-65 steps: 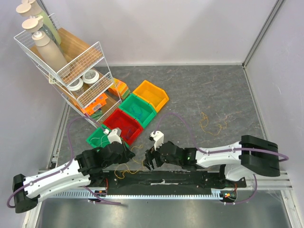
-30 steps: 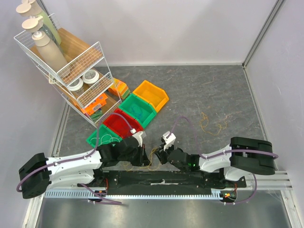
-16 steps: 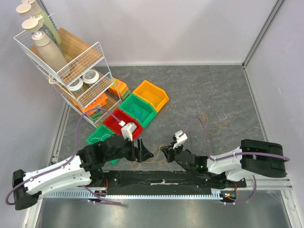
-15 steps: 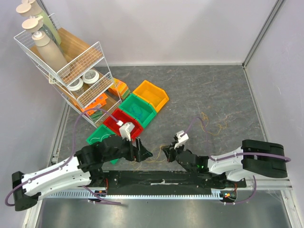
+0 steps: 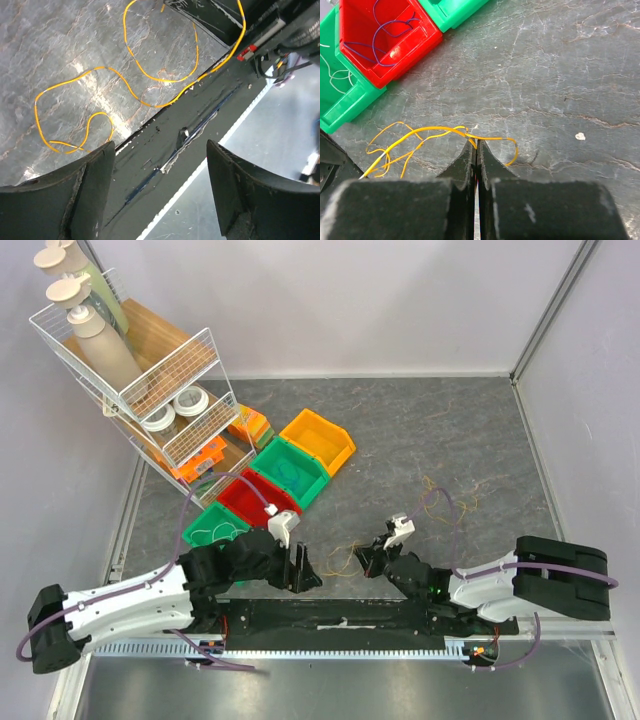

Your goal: Untangle the cables

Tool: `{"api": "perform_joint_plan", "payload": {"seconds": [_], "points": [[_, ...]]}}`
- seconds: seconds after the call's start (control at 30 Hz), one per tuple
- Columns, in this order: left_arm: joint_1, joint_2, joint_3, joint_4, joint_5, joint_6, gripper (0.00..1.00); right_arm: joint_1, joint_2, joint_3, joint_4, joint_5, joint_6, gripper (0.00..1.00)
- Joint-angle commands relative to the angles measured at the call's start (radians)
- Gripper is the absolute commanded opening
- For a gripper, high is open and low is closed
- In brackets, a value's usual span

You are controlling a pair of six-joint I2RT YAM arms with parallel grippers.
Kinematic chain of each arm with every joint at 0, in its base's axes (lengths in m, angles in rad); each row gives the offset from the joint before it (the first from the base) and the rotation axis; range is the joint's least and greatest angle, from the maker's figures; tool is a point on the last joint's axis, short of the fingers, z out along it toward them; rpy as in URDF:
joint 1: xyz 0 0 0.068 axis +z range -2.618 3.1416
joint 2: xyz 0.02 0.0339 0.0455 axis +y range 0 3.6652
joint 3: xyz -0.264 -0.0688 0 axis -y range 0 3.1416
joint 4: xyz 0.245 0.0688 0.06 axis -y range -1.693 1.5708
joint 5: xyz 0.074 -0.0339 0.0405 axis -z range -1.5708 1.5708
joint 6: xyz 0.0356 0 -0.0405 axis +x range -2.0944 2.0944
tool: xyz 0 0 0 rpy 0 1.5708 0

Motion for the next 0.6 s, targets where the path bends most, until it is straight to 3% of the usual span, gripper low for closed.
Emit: {"api": "perform_joint_plan", "payload": {"seconds": [0.0, 0.2, 0.37, 0.57], "points": [[-0.049, 0.08, 0.151, -0.007, -0.082, 0.242, 0.79, -0.055, -0.016, -0.061, 0.197, -0.133, 0.031, 0.0], [-0.21, 0.156, 0.211, 0.04, -0.226, 0.566, 0.82, -0.083, 0.004, -0.052, 0.213, -0.194, 0.024, 0.0], [-0.374, 0.349, 0.288, 0.028, -0.405, 0.802, 0.83, -0.1, 0.019, -0.06, 0.247, -0.223, 0.028, 0.0], [-0.448, 0.543, 0.288, 0.195, -0.579, 1.008, 0.74, -0.112, 0.019, -0.066, 0.258, -0.239, 0.029, 0.0]]}}
